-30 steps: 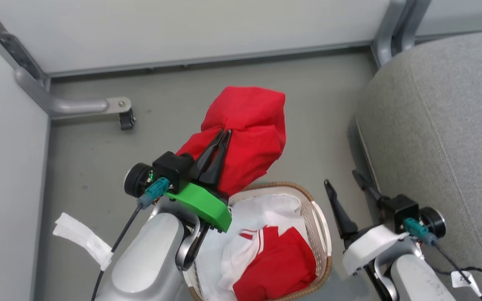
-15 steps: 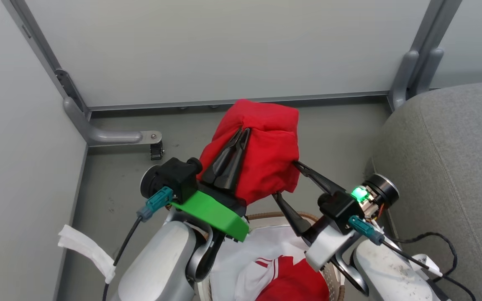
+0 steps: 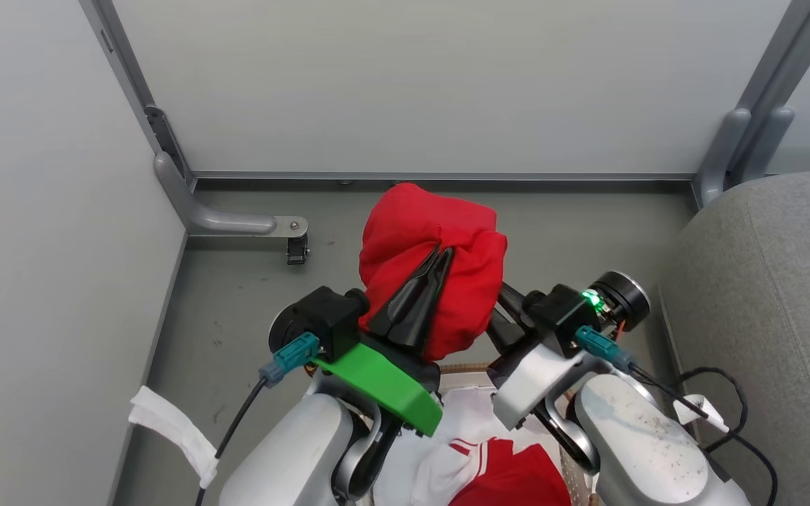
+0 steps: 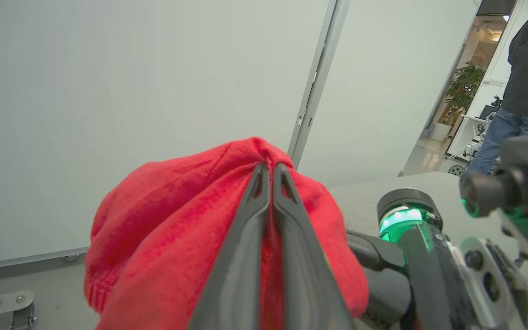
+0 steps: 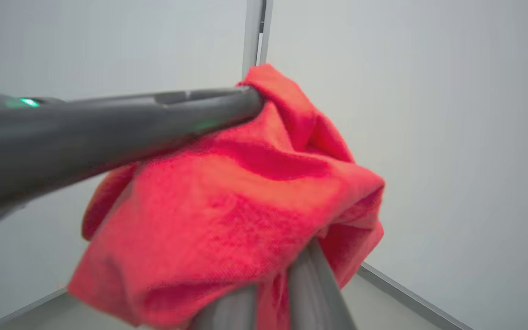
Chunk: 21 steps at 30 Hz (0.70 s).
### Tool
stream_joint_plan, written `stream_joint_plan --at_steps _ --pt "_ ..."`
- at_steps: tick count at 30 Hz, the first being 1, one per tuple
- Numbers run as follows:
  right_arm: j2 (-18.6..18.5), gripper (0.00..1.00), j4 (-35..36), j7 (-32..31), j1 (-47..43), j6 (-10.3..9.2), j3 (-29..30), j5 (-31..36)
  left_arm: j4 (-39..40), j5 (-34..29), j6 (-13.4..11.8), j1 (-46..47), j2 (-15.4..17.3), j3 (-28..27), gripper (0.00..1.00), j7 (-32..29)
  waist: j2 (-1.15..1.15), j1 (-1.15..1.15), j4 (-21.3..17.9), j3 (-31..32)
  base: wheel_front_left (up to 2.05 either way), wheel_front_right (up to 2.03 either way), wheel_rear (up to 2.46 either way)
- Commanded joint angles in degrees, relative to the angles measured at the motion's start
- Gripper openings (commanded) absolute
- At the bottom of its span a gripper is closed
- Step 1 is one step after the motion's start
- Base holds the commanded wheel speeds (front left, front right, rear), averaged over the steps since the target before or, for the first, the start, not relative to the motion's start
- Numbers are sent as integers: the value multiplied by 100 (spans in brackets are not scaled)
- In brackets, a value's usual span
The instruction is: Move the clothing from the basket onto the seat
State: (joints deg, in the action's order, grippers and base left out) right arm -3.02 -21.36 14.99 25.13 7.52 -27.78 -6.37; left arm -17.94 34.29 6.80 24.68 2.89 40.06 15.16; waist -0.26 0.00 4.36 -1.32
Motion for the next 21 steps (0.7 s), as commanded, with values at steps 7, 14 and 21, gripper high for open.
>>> stream_joint_plan --at_steps 7,14,21 --pt "-6 0 344 28 -546 -6 366 -396 -65 -350 -39 -296 11 -294 100 -3 26 0 -900 -52 0 0 0" --pt "-100 0 683 28 -1011 -6 785 -559 -18 -683 33 -393 11 -510 100 -2 26 0 -2044 -167 0 0 0" --pt "-256 0 925 28 -1294 -6 1021 -698 -8 -807 61 -385 15 -464 100 -2 26 0 -3073 -394 0 0 0"
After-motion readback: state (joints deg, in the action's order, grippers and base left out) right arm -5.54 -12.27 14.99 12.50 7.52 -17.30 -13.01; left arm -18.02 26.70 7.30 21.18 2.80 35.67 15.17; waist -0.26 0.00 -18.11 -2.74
